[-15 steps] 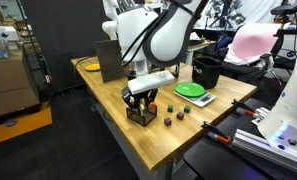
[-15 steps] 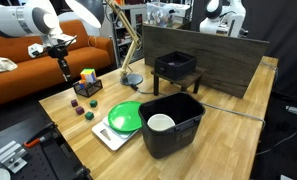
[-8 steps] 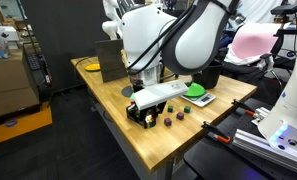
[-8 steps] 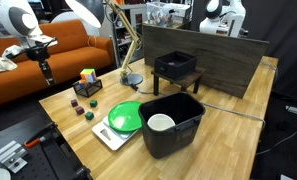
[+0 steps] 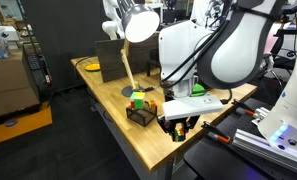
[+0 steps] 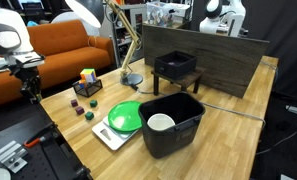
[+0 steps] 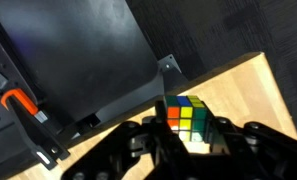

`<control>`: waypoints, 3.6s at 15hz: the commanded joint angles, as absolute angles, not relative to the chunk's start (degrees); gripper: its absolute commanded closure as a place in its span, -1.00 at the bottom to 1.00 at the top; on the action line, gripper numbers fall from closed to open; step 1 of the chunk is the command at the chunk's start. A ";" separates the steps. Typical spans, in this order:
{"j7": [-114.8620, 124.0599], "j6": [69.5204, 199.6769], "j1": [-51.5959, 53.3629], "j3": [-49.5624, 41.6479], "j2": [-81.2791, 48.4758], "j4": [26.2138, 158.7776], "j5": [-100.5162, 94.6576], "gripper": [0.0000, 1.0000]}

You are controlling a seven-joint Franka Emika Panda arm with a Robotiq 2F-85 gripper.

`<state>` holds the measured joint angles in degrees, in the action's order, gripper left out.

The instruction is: Put one rubik's cube on the table

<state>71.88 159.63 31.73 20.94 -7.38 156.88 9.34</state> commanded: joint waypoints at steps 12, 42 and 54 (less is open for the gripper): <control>69.13 159.37 21.29 18.82 -4.57 159.10 18.81 0.83; 71.06 164.50 6.23 3.32 -7.79 158.85 21.53 0.33; 68.91 160.78 6.54 5.31 -13.10 146.89 19.57 0.83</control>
